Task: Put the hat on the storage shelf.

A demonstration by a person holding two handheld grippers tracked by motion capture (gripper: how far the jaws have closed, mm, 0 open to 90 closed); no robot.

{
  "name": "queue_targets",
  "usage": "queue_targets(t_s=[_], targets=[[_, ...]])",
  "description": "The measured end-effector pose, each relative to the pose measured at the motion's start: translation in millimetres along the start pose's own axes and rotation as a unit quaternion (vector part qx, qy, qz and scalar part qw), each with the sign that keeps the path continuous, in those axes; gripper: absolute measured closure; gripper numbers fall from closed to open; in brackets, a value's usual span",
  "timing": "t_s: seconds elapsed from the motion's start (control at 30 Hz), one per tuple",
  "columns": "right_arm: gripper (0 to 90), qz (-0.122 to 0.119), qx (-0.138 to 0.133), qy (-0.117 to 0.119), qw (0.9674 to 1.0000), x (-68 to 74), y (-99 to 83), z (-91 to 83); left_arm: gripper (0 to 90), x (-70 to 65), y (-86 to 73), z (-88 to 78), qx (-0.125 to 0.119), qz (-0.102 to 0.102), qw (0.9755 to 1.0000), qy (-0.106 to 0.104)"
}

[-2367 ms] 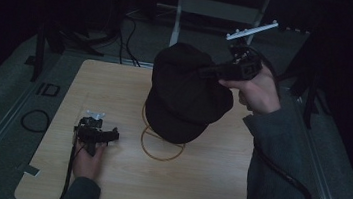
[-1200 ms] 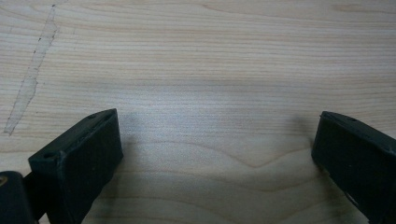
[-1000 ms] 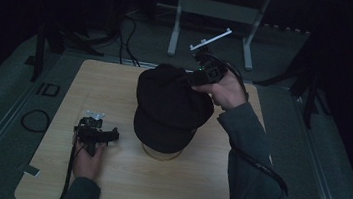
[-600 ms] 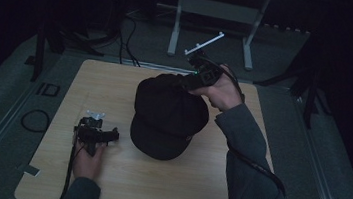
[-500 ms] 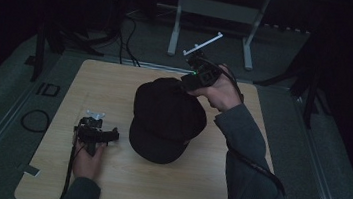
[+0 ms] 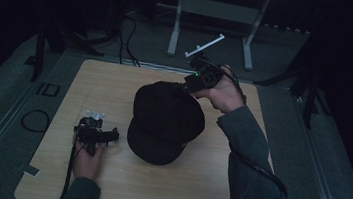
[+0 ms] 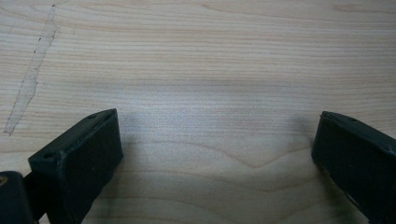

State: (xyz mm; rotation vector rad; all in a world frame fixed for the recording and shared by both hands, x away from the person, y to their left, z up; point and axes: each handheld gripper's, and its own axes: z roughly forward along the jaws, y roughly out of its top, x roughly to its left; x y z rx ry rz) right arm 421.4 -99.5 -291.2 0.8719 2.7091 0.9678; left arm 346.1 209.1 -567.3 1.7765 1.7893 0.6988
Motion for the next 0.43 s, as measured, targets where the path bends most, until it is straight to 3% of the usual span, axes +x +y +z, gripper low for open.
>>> queue_targets(t_s=[0.43], targets=[[37.8, 0.014, -0.005, -0.009, 0.9998, -12.5, -17.8, -14.2, 1.2, -0.2, 0.0, 0.2, -0.001, -0.001, 1.0000, 0.000]])
